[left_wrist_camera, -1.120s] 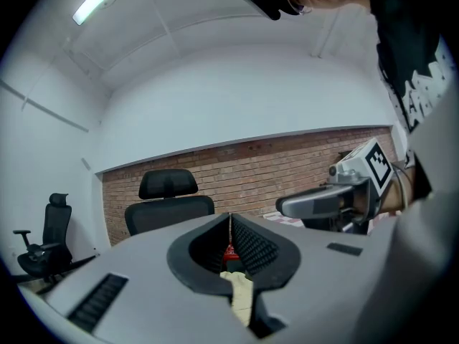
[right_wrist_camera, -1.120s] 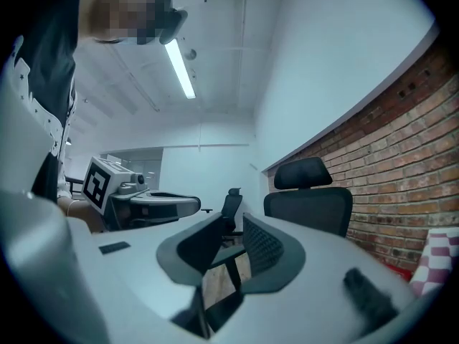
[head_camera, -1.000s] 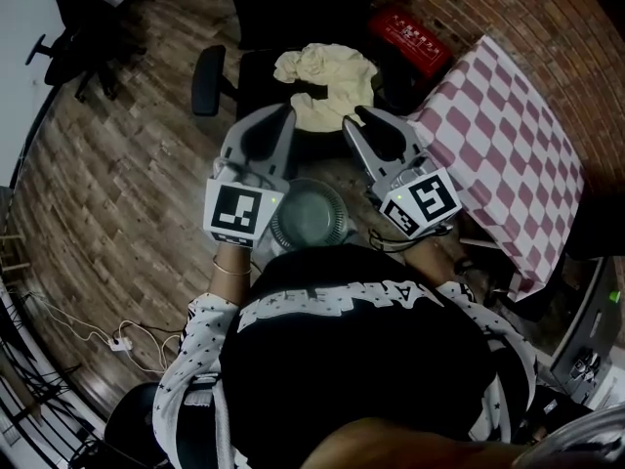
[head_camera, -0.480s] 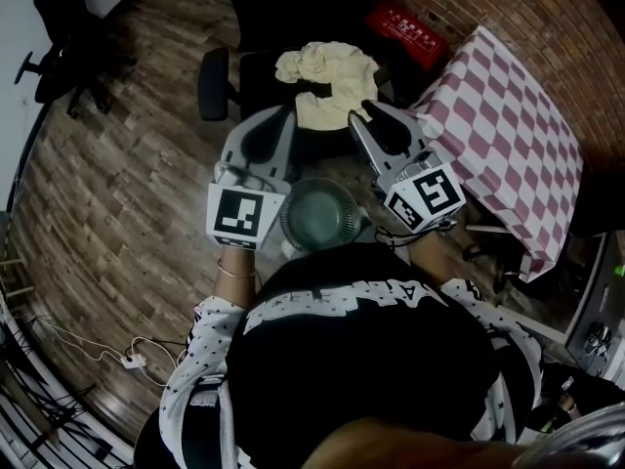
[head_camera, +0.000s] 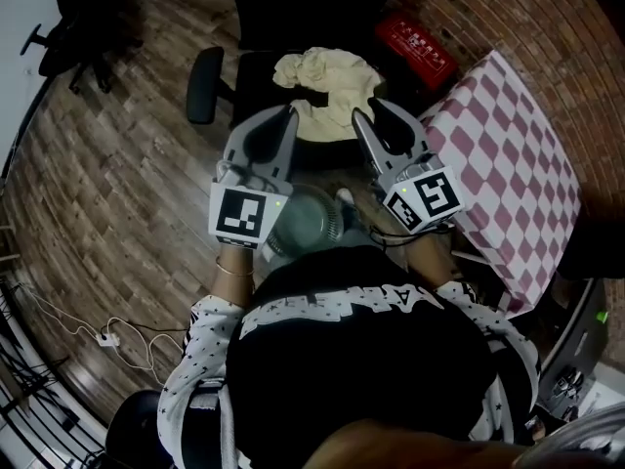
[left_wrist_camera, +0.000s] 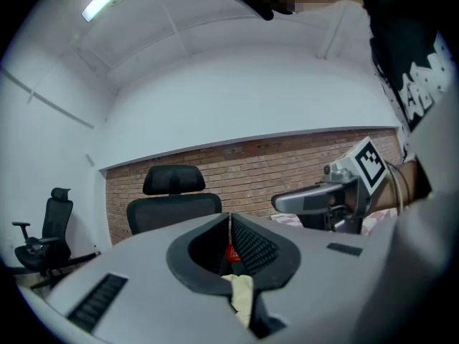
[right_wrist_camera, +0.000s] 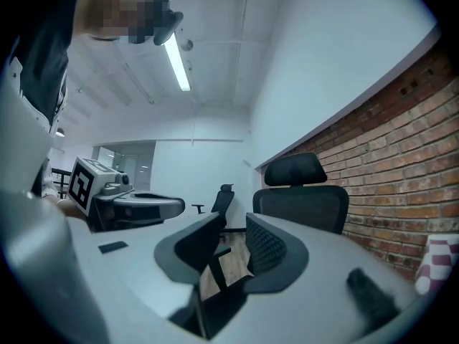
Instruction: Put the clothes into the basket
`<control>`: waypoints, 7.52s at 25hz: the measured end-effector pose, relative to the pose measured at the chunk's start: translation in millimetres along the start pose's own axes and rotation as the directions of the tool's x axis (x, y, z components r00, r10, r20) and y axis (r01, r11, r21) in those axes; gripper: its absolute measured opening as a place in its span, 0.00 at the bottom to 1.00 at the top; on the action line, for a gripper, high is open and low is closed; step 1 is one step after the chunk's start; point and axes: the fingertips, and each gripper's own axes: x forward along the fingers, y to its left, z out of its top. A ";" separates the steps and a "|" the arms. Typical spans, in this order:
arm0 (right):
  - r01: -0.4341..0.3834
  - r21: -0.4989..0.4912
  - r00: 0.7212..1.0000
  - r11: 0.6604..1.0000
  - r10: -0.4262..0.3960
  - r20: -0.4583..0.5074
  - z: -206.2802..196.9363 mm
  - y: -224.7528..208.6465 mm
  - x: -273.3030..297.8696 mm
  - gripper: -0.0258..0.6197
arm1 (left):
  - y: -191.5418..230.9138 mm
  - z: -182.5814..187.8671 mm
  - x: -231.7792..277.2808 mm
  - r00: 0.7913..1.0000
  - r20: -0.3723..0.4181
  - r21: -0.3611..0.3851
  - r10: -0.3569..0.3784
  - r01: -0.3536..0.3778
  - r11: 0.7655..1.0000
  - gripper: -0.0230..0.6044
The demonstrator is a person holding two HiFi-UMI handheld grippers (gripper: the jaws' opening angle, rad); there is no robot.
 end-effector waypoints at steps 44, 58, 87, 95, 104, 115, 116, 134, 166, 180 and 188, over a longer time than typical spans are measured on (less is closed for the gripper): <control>-0.045 0.070 0.995 0.997 0.051 -0.084 -163.2 -118.8 154.8 0.25 | 74.1 -152.1 150.8 0.975 -0.093 -0.059 0.202 -0.208 0.976 0.06; 0.031 0.098 0.993 0.995 -0.020 -0.120 -226.9 -138.3 160.8 0.26 | 74.9 -208.2 162.8 0.969 -0.116 -0.107 0.217 -0.229 0.967 0.06; 0.103 0.009 0.987 0.995 -0.101 -0.126 -337.9 -153.0 192.3 0.29 | 102.1 -296.4 178.1 0.924 -0.046 -0.143 0.380 -0.382 0.913 0.06; 0.104 0.000 0.988 0.995 -0.103 -0.116 -356.9 -153.9 201.3 0.29 | 112.3 -309.7 181.1 0.907 -0.004 -0.161 0.420 -0.415 0.895 0.06; 0.114 0.008 0.987 0.993 -0.112 -0.118 -371.3 -166.0 213.9 0.31 | 110.0 -326.7 195.6 0.913 -0.021 -0.147 0.407 -0.405 0.902 0.06; 0.108 -0.009 0.980 0.994 -0.108 -0.167 -395.6 -176.2 230.4 0.32 | 105.2 -343.9 218.4 0.931 -0.040 -0.154 0.362 -0.364 0.919 0.06; 0.106 -0.010 0.979 0.994 -0.106 -0.172 -397.5 -176.1 232.1 0.32 | 104.8 -346.3 219.6 0.933 -0.044 -0.154 0.358 -0.360 0.920 0.06; 0.072 -0.040 0.962 0.997 -0.080 -0.261 -439.2 -193.6 261.5 0.35 | 116.6 -380.7 250.4 0.935 -0.070 -0.203 0.349 -0.355 0.912 0.06; 0.092 -0.042 0.886 0.995 -0.101 -0.453 -513.3 -207.1 301.4 0.39 | 125.2 -403.4 248.2 0.933 -0.123 -0.193 0.339 -0.357 0.914 0.06; 0.110 -0.009 0.881 0.994 -0.102 -0.461 -513.9 -215.7 300.3 0.10 | 123.5 -406.0 242.6 0.933 -0.135 -0.175 0.333 -0.354 0.919 0.06; 0.127 0.001 0.903 0.992 -0.116 -0.414 -497.6 -215.9 293.4 0.09 | 118.8 -404.0 240.7 0.934 -0.135 -0.174 0.332 -0.352 0.920 0.06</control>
